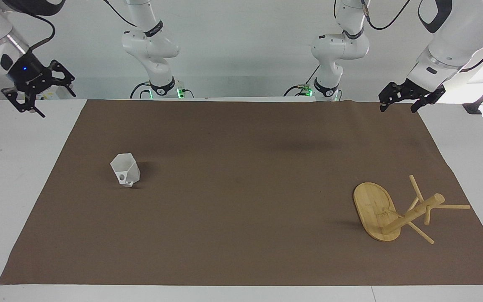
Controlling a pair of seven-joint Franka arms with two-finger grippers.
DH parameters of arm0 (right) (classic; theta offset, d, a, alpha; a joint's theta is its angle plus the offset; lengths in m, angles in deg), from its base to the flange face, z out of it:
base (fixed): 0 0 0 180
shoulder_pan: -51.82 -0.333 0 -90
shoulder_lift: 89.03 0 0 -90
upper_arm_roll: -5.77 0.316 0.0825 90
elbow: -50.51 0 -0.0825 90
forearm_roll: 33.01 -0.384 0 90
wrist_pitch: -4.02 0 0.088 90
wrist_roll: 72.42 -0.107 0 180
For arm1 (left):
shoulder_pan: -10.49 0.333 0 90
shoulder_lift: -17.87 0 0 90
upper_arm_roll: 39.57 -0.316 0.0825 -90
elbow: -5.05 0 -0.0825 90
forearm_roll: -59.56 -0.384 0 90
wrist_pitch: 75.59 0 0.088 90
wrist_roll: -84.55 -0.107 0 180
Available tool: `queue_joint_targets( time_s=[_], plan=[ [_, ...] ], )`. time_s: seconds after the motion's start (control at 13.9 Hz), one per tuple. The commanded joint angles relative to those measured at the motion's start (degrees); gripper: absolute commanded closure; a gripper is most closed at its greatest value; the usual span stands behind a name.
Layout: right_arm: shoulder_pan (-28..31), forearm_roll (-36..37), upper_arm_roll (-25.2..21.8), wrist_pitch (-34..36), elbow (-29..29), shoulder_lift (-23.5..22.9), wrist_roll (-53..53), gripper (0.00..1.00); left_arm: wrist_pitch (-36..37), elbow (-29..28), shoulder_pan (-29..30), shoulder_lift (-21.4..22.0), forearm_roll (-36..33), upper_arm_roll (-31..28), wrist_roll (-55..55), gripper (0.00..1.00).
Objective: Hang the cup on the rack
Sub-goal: 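Move the right gripper in toward the white hexagonal cup, then close the right gripper on the white cup's base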
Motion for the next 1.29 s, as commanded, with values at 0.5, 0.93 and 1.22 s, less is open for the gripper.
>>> queue_joint_targets(
  time_s=[0.5, 0.93, 1.22],
  plan=[
    [16.5, -36.3, 0.6, 7.8, 0.6, -26.5, 50.4, 0.00, 0.3, -1.3, -0.1, 1.3, 0.4, -0.5, -0.9, 0.01],
    [16.6, -45.4, 0.8, 9.8, -3.4, -36.7, 69.8, 0.00, 0.3, -1.3, -0.1, 1.3, 0.4, -0.5, -0.9, 0.01],
    [15.9, -45.9, 0.8, 9.0, -8.0, -36.6, 76.3, 0.00, 0.2, -1.3, -0.1, 1.3, 0.4, -0.5, -0.9, 0.01]
  ],
)
